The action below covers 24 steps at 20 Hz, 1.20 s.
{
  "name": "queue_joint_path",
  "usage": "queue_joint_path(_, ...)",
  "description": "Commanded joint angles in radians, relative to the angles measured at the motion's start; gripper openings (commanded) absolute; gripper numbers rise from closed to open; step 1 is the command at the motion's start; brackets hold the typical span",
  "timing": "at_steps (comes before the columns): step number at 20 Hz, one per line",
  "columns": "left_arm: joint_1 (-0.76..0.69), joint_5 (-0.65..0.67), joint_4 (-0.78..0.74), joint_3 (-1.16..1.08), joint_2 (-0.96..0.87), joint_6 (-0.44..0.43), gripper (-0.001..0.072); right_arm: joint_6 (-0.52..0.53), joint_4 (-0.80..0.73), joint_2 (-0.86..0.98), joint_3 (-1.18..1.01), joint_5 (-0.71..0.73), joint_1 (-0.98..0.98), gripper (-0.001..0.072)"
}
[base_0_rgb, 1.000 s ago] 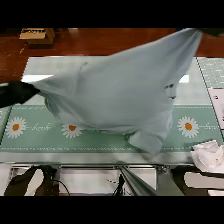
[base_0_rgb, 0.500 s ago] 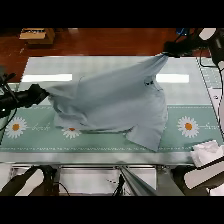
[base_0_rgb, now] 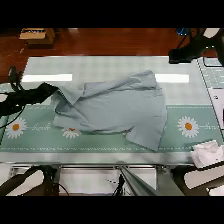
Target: Fold the shirts.
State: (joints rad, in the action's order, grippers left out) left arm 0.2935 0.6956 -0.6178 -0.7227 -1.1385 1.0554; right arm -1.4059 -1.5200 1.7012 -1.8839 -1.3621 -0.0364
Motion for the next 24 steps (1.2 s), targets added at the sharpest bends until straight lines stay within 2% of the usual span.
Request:
queue_joint_path(1,0.13,0.156,-0.088,-0.071,-0.008,-0.034,0.0534,0.015,-0.085,-0.052,0.0,-0.188,-0.081,0.0439)
queue_joint_path(4,0.266,0.384,-0.23,-0.089,-0.013,-0.014,0.0532,0.003,0.108,-0.054,0.045,-0.316,-0.213,0.0439)
queue_joint_path(7,0.311,0.517,-0.266,-0.038,-0.047,-0.007,0.0532,0.004,0.252,-0.094,0.197,-0.301,-0.301,0.0439)
queue_joint_path(12,0.277,0.528,-0.266,0.026,-0.12,-0.077,0.0534,0.064,0.315,-0.229,0.488,-0.097,-0.329,0.0438)
queue_joint_path(14,0.249,0.526,-0.266,0.026,-0.157,-0.103,0.0534,0.084,0.318,-0.251,0.552,-0.076,-0.329,0.0439)
queue_joint_path(20,0.122,0.491,-0.265,0.025,-0.307,-0.105,0.0534,0.086,0.352,-0.263,0.602,-0.066,-0.329,0.0439)
queue_joint_path(21,0.098,0.491,-0.265,0.025,-0.328,-0.105,0.051,0.086,0.359,-0.266,0.602,-0.061,-0.329,0.0439)
queue_joint_path(23,0.061,0.504,-0.265,0.025,-0.348,-0.106,0.0026,0.086,0.361,-0.278,0.602,-0.059,-0.329,0.0439)
queue_joint_path(24,0.052,0.509,-0.264,0.025,-0.346,-0.101,0.0021,0.09,0.355,-0.285,0.603,-0.066,-0.329,0.0439)
